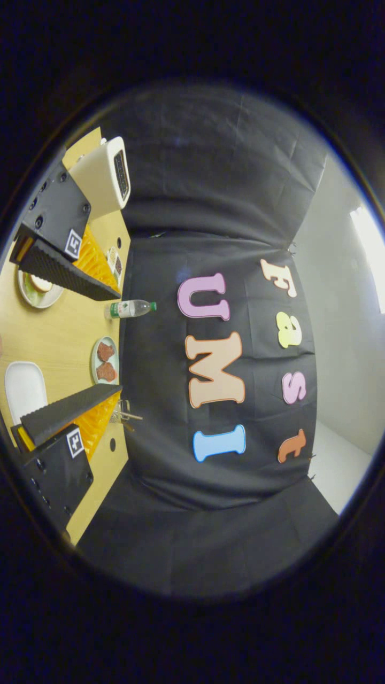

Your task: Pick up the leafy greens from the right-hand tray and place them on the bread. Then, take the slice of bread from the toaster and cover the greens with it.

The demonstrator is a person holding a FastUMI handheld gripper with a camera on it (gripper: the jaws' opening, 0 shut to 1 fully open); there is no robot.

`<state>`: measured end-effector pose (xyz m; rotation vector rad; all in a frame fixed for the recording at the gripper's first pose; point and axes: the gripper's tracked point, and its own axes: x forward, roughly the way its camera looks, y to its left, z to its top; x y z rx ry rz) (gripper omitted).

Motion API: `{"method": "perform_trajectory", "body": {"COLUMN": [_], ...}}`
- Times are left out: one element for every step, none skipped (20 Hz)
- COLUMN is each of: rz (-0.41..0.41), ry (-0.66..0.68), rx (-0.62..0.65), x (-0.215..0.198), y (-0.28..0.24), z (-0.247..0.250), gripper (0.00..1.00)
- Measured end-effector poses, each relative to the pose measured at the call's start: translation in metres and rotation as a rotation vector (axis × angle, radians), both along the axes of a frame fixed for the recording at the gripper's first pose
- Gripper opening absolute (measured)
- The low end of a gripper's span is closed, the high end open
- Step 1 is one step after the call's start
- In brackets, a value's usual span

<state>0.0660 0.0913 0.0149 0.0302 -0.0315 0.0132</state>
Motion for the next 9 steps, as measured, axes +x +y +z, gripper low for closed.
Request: {"method": "perform_trajectory", "body": {"rz": [-0.005,-0.005,0.004,0.011,0.015,0.018,0.02,0.023,0.032], "ry": [-0.001,0.0,0.003,0.01,0.021,0.031,0.037,0.042,0.047], "rx": [0.001,0.008,0.013,0.017,0.019,0.02,0.021,0.024,0.033], "x": [-0.001,-0.002,-0.003,-0.003,-0.003,-0.002,-0.002,-0.002,-0.003], "y": [-0.003,-0.003,-0.003,-0.003,-0.004,-0.005,-0.006,-0.007,-0.006], "z": [-0.002,-0.006,-0.009,-0.014,-0.018,-0.023,-0.026,-0.028,-0.03], "gripper": [0.98,0.98,0.98,0.98,0.98,0.98,0.98,0.98,0.98]}}
